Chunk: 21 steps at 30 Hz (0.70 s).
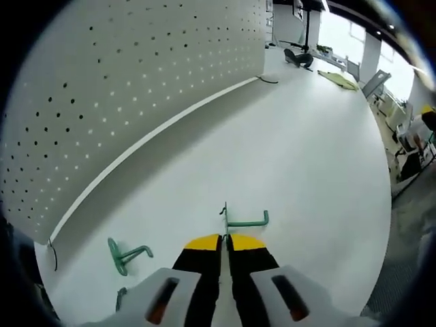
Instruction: Insert the hook assembly into the mounting plate slot until the hook locks in place.
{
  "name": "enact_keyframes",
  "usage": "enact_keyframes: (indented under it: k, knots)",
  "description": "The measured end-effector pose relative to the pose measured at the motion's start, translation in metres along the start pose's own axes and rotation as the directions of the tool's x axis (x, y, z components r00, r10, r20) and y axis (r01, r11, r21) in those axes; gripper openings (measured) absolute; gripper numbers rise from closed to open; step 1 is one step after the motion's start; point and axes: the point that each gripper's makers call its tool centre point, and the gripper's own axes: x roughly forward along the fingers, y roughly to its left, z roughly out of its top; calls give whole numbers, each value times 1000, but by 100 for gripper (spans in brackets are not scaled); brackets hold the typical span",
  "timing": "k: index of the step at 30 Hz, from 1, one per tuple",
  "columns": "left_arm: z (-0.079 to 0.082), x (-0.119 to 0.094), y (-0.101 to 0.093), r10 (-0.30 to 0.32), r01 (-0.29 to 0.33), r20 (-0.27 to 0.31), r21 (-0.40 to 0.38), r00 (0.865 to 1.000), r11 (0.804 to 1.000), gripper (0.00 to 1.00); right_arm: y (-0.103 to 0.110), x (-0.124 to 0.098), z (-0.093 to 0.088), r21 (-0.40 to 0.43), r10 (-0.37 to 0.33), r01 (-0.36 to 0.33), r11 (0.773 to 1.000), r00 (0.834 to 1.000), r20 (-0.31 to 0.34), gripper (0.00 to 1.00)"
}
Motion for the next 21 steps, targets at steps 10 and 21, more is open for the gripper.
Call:
enact_keyframes:
  k: [10,21]
  knots:
    - [-1,-11,-2,-9,11,34,-53,999,999,4,4,2,2,-10,16,-16,1000,1000,0,63]
    - [2,-23,-8,-25,36,88,-126,996,991,3,10,6,6,-23,41,-41,999,999,7,63]
